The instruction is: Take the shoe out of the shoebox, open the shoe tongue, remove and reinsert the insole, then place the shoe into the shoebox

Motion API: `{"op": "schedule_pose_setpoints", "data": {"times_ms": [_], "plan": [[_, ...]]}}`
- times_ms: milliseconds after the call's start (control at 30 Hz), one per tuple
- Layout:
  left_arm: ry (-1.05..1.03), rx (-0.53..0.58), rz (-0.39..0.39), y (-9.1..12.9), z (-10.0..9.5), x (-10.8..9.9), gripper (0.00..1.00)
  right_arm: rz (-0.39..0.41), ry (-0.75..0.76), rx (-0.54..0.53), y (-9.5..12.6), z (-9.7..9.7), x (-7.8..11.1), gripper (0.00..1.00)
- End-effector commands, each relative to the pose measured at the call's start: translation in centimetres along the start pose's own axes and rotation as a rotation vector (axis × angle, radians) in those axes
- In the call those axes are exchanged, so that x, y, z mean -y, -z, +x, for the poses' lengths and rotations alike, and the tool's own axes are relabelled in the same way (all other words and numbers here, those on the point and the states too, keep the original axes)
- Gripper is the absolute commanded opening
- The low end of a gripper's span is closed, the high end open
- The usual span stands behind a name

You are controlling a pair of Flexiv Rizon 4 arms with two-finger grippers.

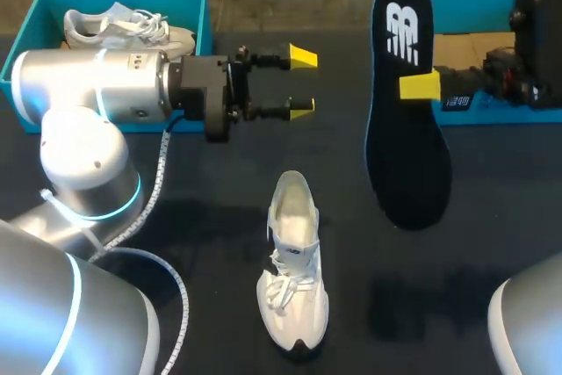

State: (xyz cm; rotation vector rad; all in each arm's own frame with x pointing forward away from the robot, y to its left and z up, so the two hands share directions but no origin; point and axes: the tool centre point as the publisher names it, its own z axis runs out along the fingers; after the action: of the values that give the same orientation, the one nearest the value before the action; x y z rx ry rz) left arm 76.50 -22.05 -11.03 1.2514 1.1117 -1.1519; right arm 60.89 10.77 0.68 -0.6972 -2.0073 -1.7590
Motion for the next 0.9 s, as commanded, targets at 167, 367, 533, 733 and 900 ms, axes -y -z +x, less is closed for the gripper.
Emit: {"op": "schedule_pose_setpoints", "data": {"times_ms": [167,367,533,733,900], "plan": [[0.019,0.031,0.021,0.3,-0.3,-0.6,1.0,0.049,-0.053,-0.138,-1.4,-8.3,-3.3,0.0],[0.019,0.031,0.021,0.3,-0.3,-0.6,1.0,0.049,-0.053,-0.138,-1.4,-8.3,-3.3,0.0],[0.019,0.031,0.021,0.3,-0.3,-0.6,1.0,0.049,-0.053,-0.138,-1.4,-8.3,-3.3,0.0],[0.019,0.031,0.021,0.3,-0.3,-0.6,1.0,0.059,-0.227,-0.177,-0.2,-12.4,-4.6,0.0],[0.019,0.031,0.021,0.3,-0.3,-0.6,1.0,0.084,-0.397,-0.21,0.3,-15.0,-5.2,0.0]]}}
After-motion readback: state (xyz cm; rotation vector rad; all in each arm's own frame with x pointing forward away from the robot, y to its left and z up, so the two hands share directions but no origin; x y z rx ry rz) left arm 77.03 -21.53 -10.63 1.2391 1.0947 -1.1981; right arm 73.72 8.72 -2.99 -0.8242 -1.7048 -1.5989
